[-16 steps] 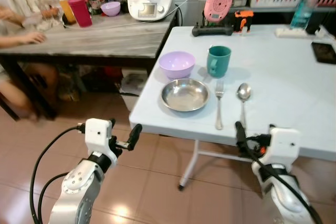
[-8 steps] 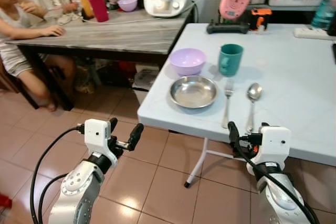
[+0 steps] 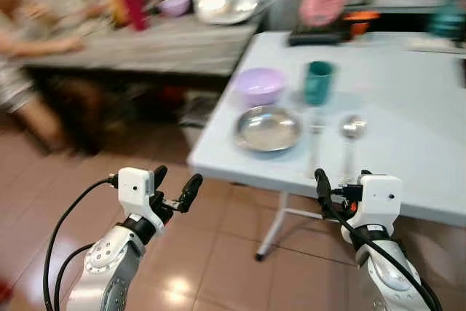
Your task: Setting the table
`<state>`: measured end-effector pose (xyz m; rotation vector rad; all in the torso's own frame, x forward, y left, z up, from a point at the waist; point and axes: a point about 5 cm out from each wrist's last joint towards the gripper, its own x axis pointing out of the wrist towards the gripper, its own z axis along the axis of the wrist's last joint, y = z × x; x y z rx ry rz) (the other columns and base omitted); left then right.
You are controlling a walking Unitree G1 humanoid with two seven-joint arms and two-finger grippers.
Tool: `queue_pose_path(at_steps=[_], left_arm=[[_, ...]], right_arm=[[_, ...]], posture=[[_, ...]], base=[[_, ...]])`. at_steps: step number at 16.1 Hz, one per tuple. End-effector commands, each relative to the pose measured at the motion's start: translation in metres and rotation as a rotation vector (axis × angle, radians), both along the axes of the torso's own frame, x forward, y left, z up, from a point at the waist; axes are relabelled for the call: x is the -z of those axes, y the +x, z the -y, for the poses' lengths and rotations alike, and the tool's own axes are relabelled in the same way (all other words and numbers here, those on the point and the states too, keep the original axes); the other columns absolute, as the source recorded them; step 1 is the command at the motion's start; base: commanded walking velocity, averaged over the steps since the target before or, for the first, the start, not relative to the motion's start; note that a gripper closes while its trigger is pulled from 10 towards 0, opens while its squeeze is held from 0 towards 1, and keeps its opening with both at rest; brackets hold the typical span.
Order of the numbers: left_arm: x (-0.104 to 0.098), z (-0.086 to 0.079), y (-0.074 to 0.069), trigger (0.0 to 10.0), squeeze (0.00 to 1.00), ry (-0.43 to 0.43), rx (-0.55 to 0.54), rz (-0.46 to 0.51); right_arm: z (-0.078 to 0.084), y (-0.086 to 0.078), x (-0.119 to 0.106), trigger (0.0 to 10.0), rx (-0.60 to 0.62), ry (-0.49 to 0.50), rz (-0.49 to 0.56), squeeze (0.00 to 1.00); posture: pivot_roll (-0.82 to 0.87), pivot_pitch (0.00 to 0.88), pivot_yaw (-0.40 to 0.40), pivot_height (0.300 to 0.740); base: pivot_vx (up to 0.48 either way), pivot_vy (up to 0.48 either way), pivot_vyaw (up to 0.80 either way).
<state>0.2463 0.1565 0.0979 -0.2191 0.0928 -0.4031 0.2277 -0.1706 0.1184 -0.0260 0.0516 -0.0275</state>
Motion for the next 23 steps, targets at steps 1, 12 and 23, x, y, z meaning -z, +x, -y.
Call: queue_pose_path(at_steps=[1, 12, 23], left_arm=[[-0.006, 0.003, 0.001, 10.0, 0.00, -0.005, 0.031, 0.022], [-0.003, -0.001, -0.001, 10.0, 0.00, 0.010, -0.001, 0.017], [-0.007, -0.001, -0.012, 10.0, 0.00, 0.061, 0.145, 0.054]], right_arm=[[0.001, -0.001, -0.005, 10.0, 0.003, -0.001, 0.015, 0.00], [-0.005, -0.003, -0.006, 10.0, -0.041, -0.015, 0.021, 0.00], [-0.006, 0.000, -0.009, 10.0, -0.039, 0.020, 0.035, 0.00]], posture=[[-0.25, 0.000, 0.105, 0.740], [-0.25, 0.000, 0.105, 0.740], [-0.23, 0.007, 0.109, 0.740]], base=[[0.330, 0.000, -0.80], [0.181, 0.000, -0.17], [0.000, 0.000, 0.25]])
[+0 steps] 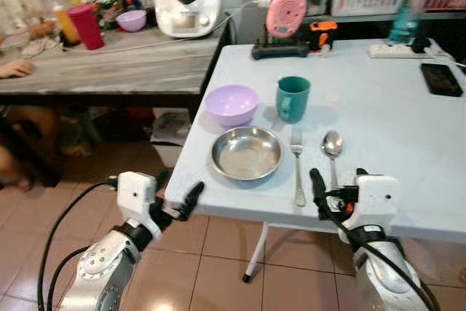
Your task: Setting the table
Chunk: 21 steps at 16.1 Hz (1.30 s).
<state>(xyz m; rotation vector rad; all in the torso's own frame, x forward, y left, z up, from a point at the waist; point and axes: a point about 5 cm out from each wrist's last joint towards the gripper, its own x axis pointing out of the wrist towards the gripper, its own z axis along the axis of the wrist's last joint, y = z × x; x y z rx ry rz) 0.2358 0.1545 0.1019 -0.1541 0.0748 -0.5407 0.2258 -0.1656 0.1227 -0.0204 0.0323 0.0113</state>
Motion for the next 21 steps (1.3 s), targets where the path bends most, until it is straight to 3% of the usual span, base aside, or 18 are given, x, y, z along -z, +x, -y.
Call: queue_pose_path(at_steps=[1, 6, 11, 14, 15, 17, 21], left_arm=[[-0.005, -0.001, -0.001, 10.0, 0.00, 0.024, 0.064, 0.022], [-0.004, -0.005, -0.003, 10.0, 0.00, 0.092, 0.171, 0.028], [0.003, -0.002, -0.007, 10.0, 0.00, 0.083, 0.169, 0.008], [0.001, -0.001, -0.007, 10.0, 0.00, 0.072, 0.151, 0.019], [0.001, 0.000, -0.007, 10.0, 0.00, 0.073, 0.152, 0.019], [0.001, -0.001, -0.007, 10.0, 0.00, 0.076, 0.152, 0.019], [0.005, -0.004, -0.006, 10.0, 0.00, 0.078, 0.143, 0.017]], right_arm=[[0.000, 0.004, -0.006, 10.0, 0.009, -0.003, 0.016, 0.00], [0.003, 0.015, -0.013, 10.0, -0.006, 0.014, 0.023, 0.00], [0.003, 0.037, -0.023, 10.0, -0.015, 0.049, 0.039, 0.00], [-0.007, 0.044, -0.024, 10.0, -0.067, 0.081, 0.031, 0.00], [-0.020, 0.054, -0.031, 10.0, -0.120, 0.117, 0.038, 0.00], [-0.029, 0.065, -0.037, 10.0, -0.151, 0.155, 0.042, 0.00], [-0.043, 0.080, -0.035, 10.0, -0.189, 0.210, -0.021, 0.00]], posture=[[-0.23, 0.011, 0.106, 0.740], [-0.23, 0.032, 0.104, 0.740], [-0.23, 0.036, 0.111, 0.740], [-0.22, 0.033, 0.112, 0.740], [-0.22, 0.033, 0.113, 0.740], [-0.21, 0.034, 0.113, 0.740], [-0.20, 0.035, 0.107, 0.740]], base=[[0.000, 0.000, 0.00], [0.000, 0.000, 0.00], [0.000, 0.000, 0.00], [0.000, 0.000, 0.00], [0.000, 0.000, 0.00], [0.000, 0.000, 0.00], [0.000, 0.000, 0.00]])
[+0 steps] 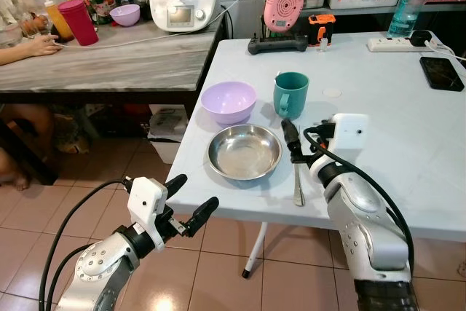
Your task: Setting the table
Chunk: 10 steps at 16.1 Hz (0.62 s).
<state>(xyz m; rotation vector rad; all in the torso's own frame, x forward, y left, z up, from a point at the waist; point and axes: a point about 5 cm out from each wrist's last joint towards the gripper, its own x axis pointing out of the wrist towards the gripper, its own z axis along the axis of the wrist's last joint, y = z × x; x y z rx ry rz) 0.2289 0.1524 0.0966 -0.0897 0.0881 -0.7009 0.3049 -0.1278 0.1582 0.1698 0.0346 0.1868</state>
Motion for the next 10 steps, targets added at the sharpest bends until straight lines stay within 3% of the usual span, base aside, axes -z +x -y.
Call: queue_pose_path(at_steps=[1, 6, 10], left_arm=[[0.000, -0.006, 0.001, 10.0, 0.00, 0.021, -0.020, 0.004], [0.001, -0.007, 0.002, 10.0, 0.00, 0.029, -0.023, 0.025], [-0.014, -0.014, 0.015, 10.0, 0.00, 0.059, -0.145, 0.089]], right_arm=[[-0.006, 0.002, 0.002, 10.0, -0.023, 0.023, -0.027, 0.00], [-0.020, 0.019, 0.009, 10.0, -0.031, 0.072, -0.104, 0.00], [-0.024, 0.020, 0.011, 10.0, -0.040, 0.139, -0.098, 0.00]], posture=[[-0.20, 0.035, 0.107, 0.740], [-0.18, 0.047, 0.104, 0.740], [-0.18, 0.052, 0.105, 0.740]], base=[[0.000, 0.000, 0.00], [0.000, 0.000, 0.00], [0.000, 0.000, 0.00]])
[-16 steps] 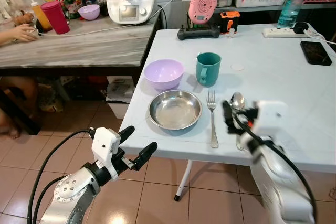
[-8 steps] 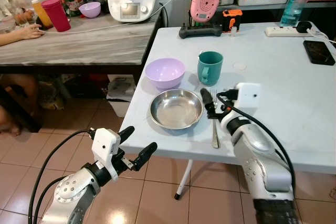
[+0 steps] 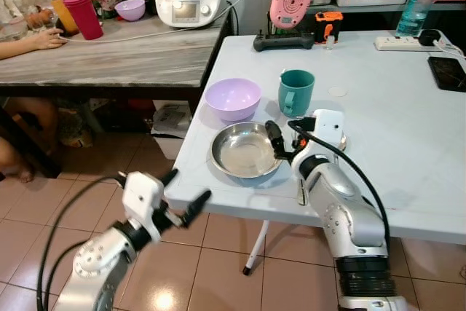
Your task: Setting the table
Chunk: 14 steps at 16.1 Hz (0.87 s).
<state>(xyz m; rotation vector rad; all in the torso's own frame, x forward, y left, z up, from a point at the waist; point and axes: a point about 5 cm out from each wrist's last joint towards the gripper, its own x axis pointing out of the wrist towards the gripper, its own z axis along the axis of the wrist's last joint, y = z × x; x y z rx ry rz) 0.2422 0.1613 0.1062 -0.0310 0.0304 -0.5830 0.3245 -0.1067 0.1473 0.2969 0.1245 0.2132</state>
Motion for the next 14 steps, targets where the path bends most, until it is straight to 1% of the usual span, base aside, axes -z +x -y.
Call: queue_pose_path(at_steps=[1, 3, 4, 5, 7, 8, 11, 14], left_arm=[[-0.007, -0.006, 0.005, 10.0, 0.00, 0.025, -0.043, 0.032], [-0.008, -0.005, 0.006, 10.0, 0.00, 0.029, -0.044, 0.036], [-0.010, -0.003, 0.006, 10.0, 0.00, 0.026, -0.042, 0.036], [-0.011, -0.001, 0.006, 10.0, 0.00, 0.022, -0.038, 0.037], [-0.012, 0.001, 0.006, 10.0, 0.00, 0.018, -0.036, 0.036], [-0.012, 0.002, 0.005, 10.0, 0.00, 0.018, -0.033, 0.035], [-0.013, 0.003, 0.006, 10.0, 0.00, 0.017, -0.028, 0.035], [-0.014, 0.005, 0.005, 10.0, 0.00, 0.016, -0.026, 0.034]], right_arm=[[-0.004, 0.000, 0.001, 10.0, -0.017, 0.022, 0.006, 0.00], [-0.003, 0.000, 0.004, 10.0, 0.016, -0.022, -0.004, 0.00], [-0.004, -0.003, 0.006, 10.0, 0.004, 0.025, -0.038, 0.00], [-0.002, -0.003, 0.007, 10.0, 0.010, 0.065, -0.045, 0.00], [0.000, -0.002, 0.011, 10.0, 0.033, 0.096, -0.068, 0.00], [0.000, -0.001, 0.013, 10.0, 0.028, 0.106, -0.081, 0.00], [-0.007, 0.004, 0.018, 10.0, 0.026, 0.092, -0.123, 0.00], [-0.009, 0.010, 0.018, 10.0, 0.032, 0.101, -0.130, 0.00]], posture=[[-0.18, 0.052, 0.105, 0.740], [-0.18, 0.054, 0.107, 0.740], [-0.18, 0.054, 0.108, 0.740], [-0.18, 0.055, 0.109, 0.740], [-0.18, 0.056, 0.111, 0.740], [-0.18, 0.057, 0.112, 0.740], [-0.18, 0.061, 0.110, 0.740], [-0.18, 0.060, 0.109, 0.740]], base=[[0.000, 0.000, 0.00], [0.000, 0.000, 0.00], [0.000, 0.000, 0.00], [0.000, 0.000, 0.00], [0.000, 0.000, 0.00], [0.000, 0.000, 0.00], [0.000, 0.000, 0.00], [0.000, 0.000, 0.00]])
